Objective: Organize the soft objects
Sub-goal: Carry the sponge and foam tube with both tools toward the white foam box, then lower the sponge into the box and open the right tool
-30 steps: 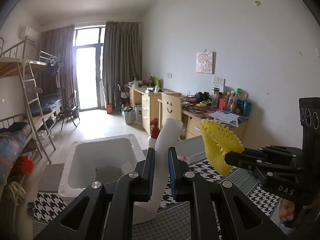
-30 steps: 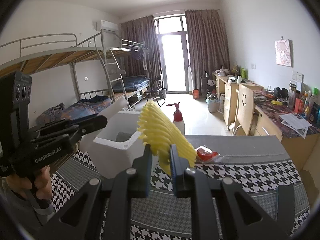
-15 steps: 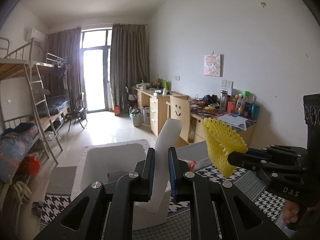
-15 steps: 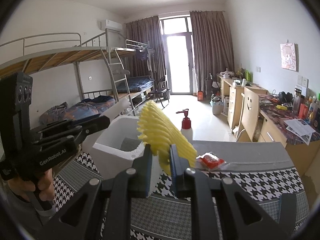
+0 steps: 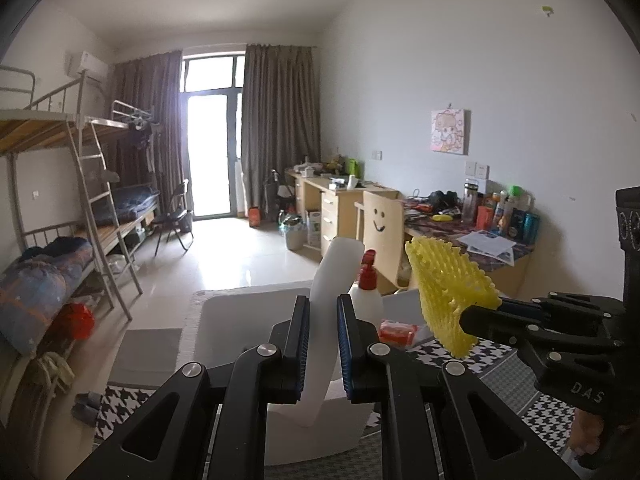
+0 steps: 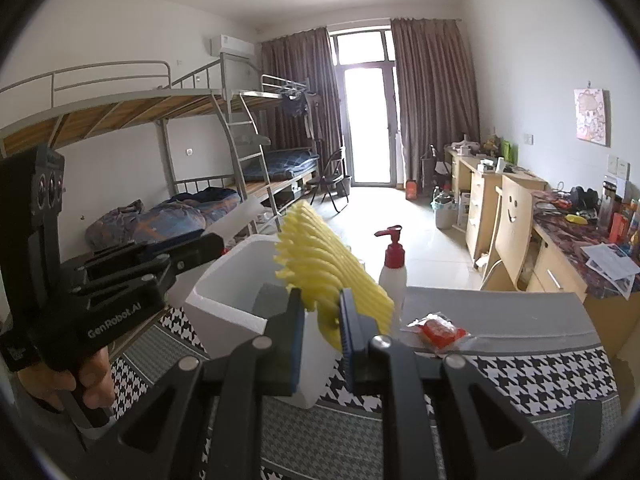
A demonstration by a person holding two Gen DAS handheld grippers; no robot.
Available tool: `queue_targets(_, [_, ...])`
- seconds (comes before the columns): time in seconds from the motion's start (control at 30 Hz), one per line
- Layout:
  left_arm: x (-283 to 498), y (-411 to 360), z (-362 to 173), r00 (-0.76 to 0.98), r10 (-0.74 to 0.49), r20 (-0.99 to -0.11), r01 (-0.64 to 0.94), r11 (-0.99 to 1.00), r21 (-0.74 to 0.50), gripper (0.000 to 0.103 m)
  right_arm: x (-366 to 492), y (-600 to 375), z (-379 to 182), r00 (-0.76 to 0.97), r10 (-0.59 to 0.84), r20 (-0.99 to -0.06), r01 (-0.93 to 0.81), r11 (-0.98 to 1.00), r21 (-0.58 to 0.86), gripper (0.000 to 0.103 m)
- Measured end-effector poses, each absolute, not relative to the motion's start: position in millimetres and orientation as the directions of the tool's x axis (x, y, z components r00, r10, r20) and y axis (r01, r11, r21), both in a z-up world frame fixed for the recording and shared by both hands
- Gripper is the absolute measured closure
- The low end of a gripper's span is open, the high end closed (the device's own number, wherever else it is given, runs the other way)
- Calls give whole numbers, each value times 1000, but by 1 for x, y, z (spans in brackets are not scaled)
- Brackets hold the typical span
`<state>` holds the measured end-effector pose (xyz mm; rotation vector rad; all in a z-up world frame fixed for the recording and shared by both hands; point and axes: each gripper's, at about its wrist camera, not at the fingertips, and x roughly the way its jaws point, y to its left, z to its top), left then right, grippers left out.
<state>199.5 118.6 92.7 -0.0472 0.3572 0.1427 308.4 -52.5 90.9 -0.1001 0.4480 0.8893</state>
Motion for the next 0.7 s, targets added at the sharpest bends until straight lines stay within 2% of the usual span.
queue_targets(0.7, [214, 149, 92, 907, 198, -371, -222, 975, -20, 88, 321, -17, 94, 479, 748, -459, -802, 585, 117, 83])
